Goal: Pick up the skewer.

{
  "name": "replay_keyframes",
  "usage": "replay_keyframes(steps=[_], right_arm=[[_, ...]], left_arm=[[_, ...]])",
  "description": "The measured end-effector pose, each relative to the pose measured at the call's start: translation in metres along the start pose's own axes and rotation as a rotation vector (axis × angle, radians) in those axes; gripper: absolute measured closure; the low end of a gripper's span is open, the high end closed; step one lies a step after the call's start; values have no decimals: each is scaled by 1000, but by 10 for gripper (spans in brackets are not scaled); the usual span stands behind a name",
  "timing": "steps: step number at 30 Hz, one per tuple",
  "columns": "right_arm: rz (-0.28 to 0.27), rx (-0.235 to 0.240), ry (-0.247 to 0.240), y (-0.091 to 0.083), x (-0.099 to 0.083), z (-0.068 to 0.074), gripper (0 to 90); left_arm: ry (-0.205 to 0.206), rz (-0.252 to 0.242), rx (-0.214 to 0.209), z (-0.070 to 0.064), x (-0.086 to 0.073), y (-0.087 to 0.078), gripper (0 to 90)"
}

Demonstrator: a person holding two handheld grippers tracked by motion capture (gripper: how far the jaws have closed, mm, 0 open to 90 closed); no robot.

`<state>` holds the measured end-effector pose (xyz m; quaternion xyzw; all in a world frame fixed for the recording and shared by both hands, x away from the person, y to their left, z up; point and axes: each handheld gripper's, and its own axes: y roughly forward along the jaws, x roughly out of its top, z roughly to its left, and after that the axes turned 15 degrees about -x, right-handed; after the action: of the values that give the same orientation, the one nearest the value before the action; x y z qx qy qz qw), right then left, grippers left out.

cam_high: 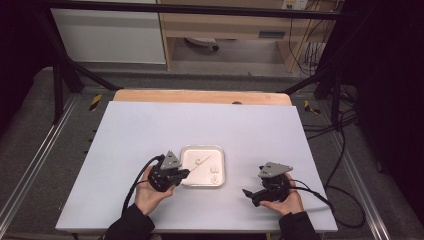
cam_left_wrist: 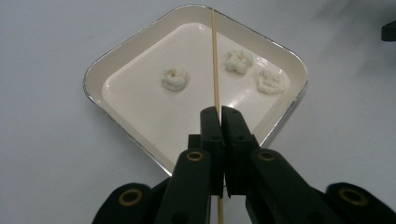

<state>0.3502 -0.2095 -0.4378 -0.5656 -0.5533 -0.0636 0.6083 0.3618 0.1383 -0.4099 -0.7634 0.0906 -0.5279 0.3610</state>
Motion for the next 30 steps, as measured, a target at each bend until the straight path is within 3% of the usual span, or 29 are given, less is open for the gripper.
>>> replay_keyframes(steps=[10,18,30], right_arm=[[-14,-15,-77,-1,13,11,22],[-19,-35,-171,-1,23,21,31],[-36,-47,-262,-1,31,28,60]], left_arm=[[20,16,-22,-2,4,0,883],[46,38,-47,-6,9,3,884],[96,70,-87,-19,25,17,884]])
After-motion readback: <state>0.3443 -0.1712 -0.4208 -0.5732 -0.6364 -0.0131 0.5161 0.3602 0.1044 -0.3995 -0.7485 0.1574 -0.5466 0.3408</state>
